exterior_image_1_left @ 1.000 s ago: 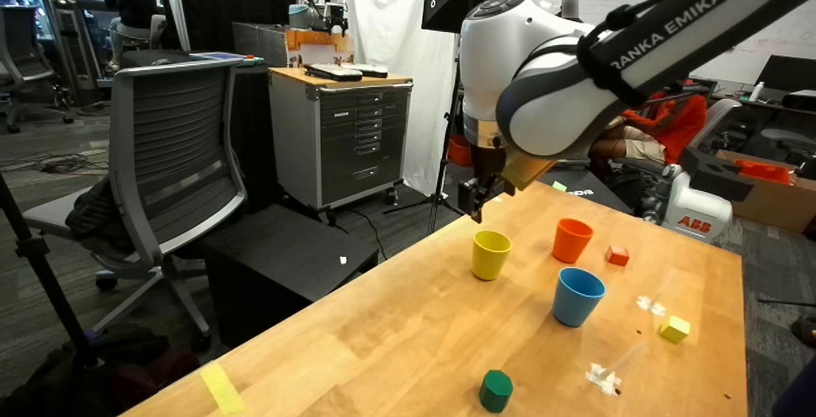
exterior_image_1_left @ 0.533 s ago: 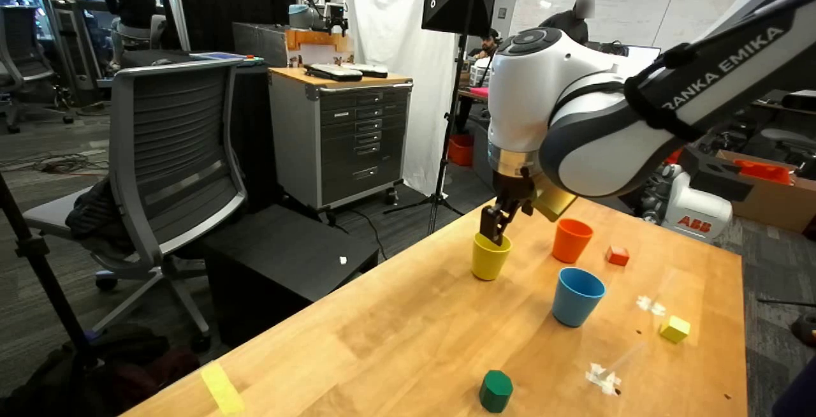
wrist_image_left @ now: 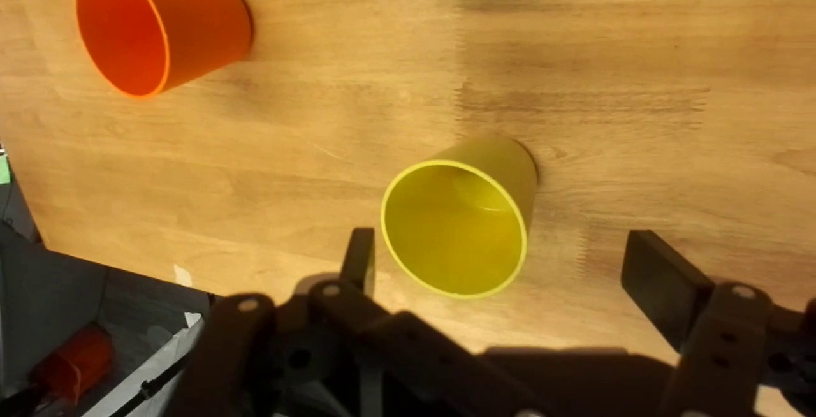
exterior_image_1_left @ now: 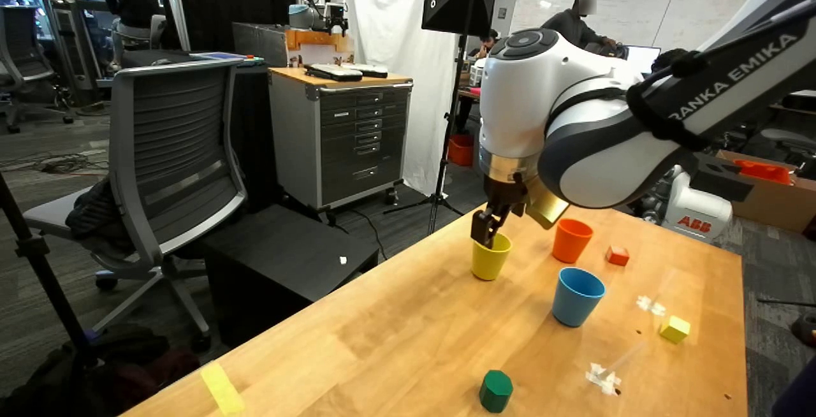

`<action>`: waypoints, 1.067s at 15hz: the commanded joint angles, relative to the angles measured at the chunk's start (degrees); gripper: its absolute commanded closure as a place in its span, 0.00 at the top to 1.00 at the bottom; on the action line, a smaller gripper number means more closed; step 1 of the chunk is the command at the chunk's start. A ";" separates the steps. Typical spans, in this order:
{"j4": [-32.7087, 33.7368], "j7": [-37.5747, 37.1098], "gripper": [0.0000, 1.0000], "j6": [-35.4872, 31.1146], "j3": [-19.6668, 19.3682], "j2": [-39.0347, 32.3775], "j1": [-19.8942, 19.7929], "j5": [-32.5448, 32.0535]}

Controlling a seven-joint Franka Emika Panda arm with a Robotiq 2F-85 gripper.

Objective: Stack the cups into the blue cup

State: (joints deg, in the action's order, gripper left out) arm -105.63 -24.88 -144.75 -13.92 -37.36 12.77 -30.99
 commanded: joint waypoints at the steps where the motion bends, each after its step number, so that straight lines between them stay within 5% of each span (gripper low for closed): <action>1: 1.10 -2.31 1.00 -0.51 -1.68 -0.70 2.26 -2.04; 16: 15.80 -2.11 1.00 3.81 -2.41 -13.46 2.51 0.12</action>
State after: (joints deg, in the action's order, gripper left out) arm -94.18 -26.21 -143.08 -14.73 -47.50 13.98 -31.27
